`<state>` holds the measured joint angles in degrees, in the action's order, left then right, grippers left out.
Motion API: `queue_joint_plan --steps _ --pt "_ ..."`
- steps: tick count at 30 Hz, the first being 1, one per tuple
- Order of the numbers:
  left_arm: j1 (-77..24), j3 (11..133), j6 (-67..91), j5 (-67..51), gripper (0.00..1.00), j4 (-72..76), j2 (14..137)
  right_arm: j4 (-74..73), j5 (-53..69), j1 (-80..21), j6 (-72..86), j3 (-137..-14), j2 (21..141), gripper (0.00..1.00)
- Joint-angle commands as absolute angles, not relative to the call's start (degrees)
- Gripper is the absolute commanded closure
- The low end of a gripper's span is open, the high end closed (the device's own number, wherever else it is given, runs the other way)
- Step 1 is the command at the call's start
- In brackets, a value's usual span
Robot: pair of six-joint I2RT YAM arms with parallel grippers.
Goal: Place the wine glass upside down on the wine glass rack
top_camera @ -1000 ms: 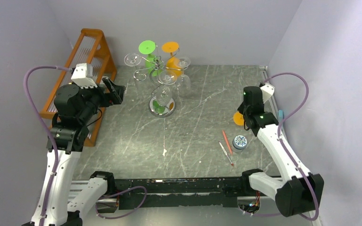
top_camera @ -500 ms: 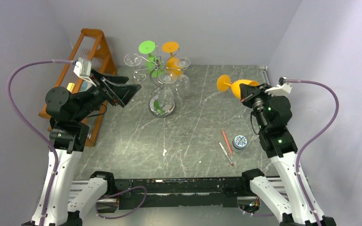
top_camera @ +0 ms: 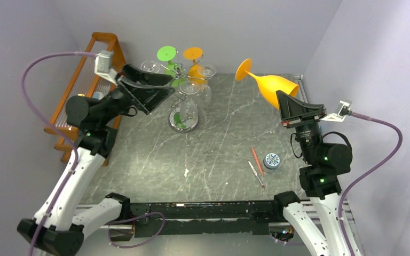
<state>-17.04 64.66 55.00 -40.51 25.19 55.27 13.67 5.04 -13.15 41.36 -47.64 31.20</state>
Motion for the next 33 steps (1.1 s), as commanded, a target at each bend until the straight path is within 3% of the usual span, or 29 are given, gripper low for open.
queue_joint_plan --steps 1,8,16,22,33 --pt "-27.39 67.68 56.92 -35.78 0.03 33.01 61.11 23.97 7.82 -13.37 47.56 -44.85 29.74 1.00" --pt "-40.83 70.31 58.32 -25.65 0.04 40.85 69.38 27.91 7.51 -13.44 51.69 -43.56 28.50 1.00" --pt "-48.85 70.55 59.75 -8.55 0.12 41.81 71.59 31.05 6.42 -13.40 59.01 -42.80 27.16 1.00" --pt "-54.05 73.40 60.67 -4.71 0.04 45.63 75.87 40.30 7.04 -13.44 66.44 -39.51 28.10 1.00" --pt "-62.23 75.66 55.89 5.01 0.04 44.74 79.70 47.72 8.13 -13.40 70.97 -36.44 29.38 1.00"
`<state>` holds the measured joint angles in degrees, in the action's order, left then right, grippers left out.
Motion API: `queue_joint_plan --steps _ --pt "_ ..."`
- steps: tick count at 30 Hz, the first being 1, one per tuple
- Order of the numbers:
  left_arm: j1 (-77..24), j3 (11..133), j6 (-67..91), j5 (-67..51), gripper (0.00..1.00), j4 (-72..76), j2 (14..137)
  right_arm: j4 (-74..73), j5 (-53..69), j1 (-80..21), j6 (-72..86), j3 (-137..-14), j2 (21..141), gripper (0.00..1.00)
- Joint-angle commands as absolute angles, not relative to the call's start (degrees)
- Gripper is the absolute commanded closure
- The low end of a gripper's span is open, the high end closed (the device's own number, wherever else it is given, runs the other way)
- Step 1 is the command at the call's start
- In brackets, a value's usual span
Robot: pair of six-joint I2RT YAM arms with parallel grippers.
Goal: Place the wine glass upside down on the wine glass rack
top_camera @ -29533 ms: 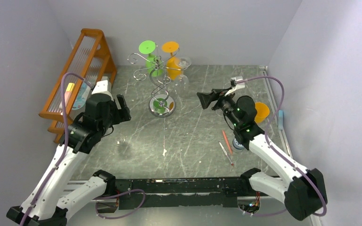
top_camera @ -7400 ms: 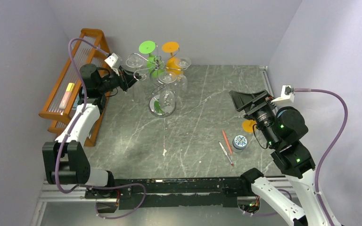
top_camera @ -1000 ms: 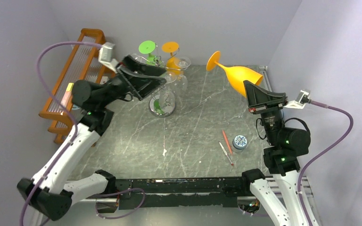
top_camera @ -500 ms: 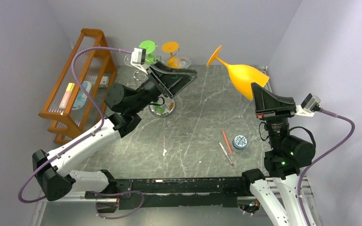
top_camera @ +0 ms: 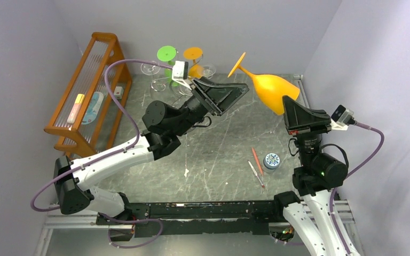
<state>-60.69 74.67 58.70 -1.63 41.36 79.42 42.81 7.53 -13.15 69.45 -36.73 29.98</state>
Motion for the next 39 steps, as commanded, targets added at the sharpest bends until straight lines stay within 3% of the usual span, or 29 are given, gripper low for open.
queue_joint_plan --steps 1,6,11,18,22,25,26,28,34,39 --pt "-62.80 75.66 55.06 6.49 0.04 44.37 79.67 47.39 8.09 -13.38 70.63 -36.46 29.17 1.00" --pt "-65.51 76.84 49.62 12.79 0.05 44.60 80.76 47.85 9.15 -13.44 69.53 -36.87 29.29 1.00" --pt "-66.51 84.52 44.51 15.39 0.20 42.47 85.17 50.26 12.30 -13.44 69.23 -36.91 30.24 1.00" --pt "-66.97 85.34 44.34 18.14 0.38 48.43 87.98 53.05 17.31 -13.43 68.20 -38.10 31.64 1.00" --pt "-67.06 85.59 44.10 18.30 0.56 48.90 88.37 51.41 17.56 -13.41 67.29 -37.99 31.17 1.00" --pt "-67.06 84.24 42.47 18.38 0.80 50.59 87.84 49.80 17.73 -13.37 66.76 -38.04 31.07 1.00" --pt "-67.06 83.56 41.29 18.46 0.93 51.71 87.61 49.14 17.97 -13.37 66.61 -38.18 31.08 1.00" --pt "-67.06 83.07 38.30 18.67 0.95 52.70 87.25 47.03 18.27 -13.38 65.78 -38.65 30.93 0.93" --pt "-67.06 81.50 27.12 17.72 0.95 55.30 85.48 37.54 15.86 -13.37 61.35 -39.65 28.66 0.56" --pt "-67.06 78.22 18.97 16.84 0.95 56.12 82.88 29.99 11.84 -13.40 57.33 -40.11 26.06 0.39"
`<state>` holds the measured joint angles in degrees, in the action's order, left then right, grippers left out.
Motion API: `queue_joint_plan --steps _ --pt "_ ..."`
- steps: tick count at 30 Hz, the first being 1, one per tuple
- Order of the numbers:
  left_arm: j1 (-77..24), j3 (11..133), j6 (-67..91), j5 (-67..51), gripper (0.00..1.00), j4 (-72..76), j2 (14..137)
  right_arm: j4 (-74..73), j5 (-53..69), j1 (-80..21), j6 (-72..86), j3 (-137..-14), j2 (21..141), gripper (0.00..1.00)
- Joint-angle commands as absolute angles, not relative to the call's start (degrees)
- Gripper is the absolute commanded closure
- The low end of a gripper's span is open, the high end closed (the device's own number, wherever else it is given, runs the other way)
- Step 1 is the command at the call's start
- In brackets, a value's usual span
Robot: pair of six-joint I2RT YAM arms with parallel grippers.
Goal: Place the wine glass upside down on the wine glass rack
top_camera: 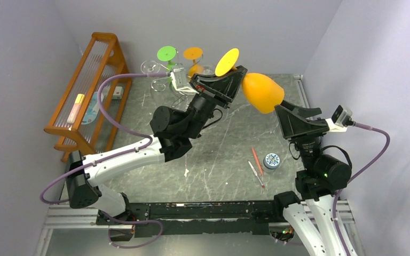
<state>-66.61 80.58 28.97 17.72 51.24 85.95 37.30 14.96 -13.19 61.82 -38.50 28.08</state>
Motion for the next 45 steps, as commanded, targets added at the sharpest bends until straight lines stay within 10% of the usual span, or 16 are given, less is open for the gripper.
queue_joint_plan --steps 1,16,35,45 --pt "-67.06 77.47 17.29 16.30 0.95 55.74 82.16 29.19 11.08 -13.39 56.58 -39.90 25.56 0.39" --pt "-67.06 72.71 -6.96 2.96 0.95 27.93 74.90 16.94 16.68 -13.39 49.44 -49.43 30.02 0.33" --pt "-67.06 67.81 -17.92 0.53 0.95 27.42 76.52 5.66 31.66 -13.38 54.74 -56.18 37.51 0.34" --pt "-67.06 68.12 -20.93 -0.09 0.95 25.60 77.63 -3.00 35.26 -13.44 54.58 -59.06 42.72 0.74"
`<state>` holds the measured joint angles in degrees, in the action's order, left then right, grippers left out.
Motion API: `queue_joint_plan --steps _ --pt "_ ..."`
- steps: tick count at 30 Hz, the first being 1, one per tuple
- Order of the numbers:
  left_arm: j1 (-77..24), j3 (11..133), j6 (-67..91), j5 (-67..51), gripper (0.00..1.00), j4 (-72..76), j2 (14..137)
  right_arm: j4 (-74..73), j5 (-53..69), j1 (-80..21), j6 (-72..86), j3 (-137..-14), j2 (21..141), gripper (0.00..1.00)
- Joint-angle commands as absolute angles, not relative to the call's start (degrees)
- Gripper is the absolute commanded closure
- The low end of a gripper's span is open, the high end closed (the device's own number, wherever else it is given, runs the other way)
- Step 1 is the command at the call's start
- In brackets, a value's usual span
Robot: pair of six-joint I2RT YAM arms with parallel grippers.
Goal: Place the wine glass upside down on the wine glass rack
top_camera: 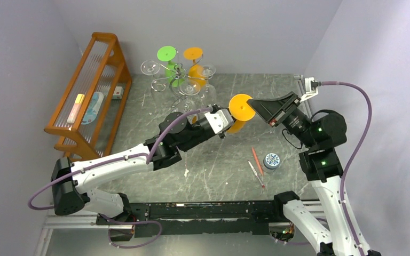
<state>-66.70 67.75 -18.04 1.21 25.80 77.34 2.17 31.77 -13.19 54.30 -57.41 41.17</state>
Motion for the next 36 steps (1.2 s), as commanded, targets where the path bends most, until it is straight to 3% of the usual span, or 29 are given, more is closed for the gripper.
queue_joint_plan --steps 1,4,7,14,21,25,30,36 --pt "-67.05 68.04 -21.21 -0.09 0.95 25.19 77.48 -3.22 35.96 -13.45 54.88 -59.26 43.12 0.78" --pt "-67.06 67.92 -21.31 -0.09 0.95 23.65 77.17 -1.65 37.87 -13.42 56.35 -58.97 43.84 0.98" --pt "-67.06 68.40 -20.41 -0.09 0.92 21.11 76.95 -0.53 36.98 -13.36 57.74 -58.23 43.82 1.00" --pt "-67.06 64.11 -10.45 -0.09 0.46 17.56 72.99 -0.26 32.55 -13.40 57.92 -56.90 42.14 1.00" --pt "-67.06 58.85 14.85 -0.48 0.25 18.05 66.30 -0.26 32.65 -13.37 55.82 -55.00 42.05 1.00" --pt "-67.05 60.22 31.56 1.47 0.20 13.87 65.23 1.71 34.06 -13.36 53.58 -53.63 42.07 1.00" --pt "-66.98 62.40 41.12 4.93 0.18 8.01 65.39 2.63 38.21 -13.37 51.57 -53.49 41.99 1.00" --pt "-66.89 63.08 44.59 4.36 0.29 8.13 65.76 3.25 41.44 -13.39 50.80 -52.59 41.10 1.00"
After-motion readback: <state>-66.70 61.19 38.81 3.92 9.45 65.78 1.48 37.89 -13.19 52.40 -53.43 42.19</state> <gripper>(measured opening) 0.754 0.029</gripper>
